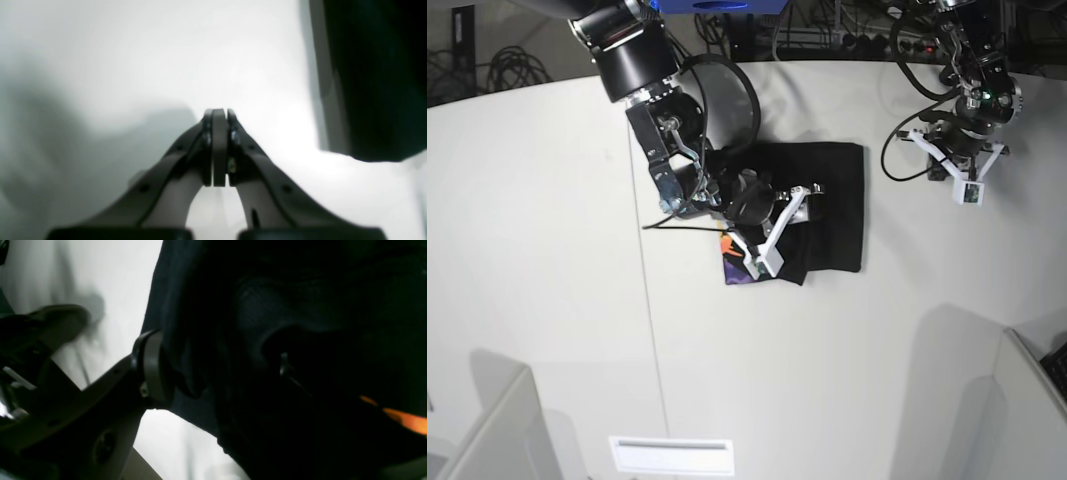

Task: Fold the T-shirt properly
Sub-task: 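Lay the right-held end over the folded stack and press it flat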

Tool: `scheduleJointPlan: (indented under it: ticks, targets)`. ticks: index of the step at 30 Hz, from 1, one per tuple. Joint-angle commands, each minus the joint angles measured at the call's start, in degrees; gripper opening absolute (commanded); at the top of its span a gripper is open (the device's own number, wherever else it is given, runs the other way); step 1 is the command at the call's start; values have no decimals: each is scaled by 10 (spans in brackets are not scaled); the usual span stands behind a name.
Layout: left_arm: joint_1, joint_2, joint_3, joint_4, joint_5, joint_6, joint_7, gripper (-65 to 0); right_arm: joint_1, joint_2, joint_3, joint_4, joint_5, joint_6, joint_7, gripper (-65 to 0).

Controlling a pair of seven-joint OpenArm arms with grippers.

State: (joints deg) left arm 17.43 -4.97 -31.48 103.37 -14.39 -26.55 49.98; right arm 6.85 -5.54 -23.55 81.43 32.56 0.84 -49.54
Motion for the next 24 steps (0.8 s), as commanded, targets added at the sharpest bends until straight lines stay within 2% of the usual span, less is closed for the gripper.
scheduleJointPlan:
  ticks: [1,9,12,15,17,24]
  targets:
    - [0,-6,-13,11,-2,1,-9,-650,11,-5,-11,12,5,3,4,-297]
    - [13,-23,-43,12,-2,0,-9,-650,51,-5,-113,13,5,-4,4,-297]
    - [13,-29,-43,9,-2,0,-9,-650,71,-5,-147,13,5,-60,4,-296]
    - [13,-29,-43,8,-2,0,-9,-650,102,-5,-200,13,5,-126,-21,-248]
    - [13,-29,-43,8,-2,0,-9,-650,114,-6,-220,23,5,-153,-37,-227]
    - [10,-29,-43,7,-2,0,-9,-650,115,-16,-231,69,6,-157,-42,-216]
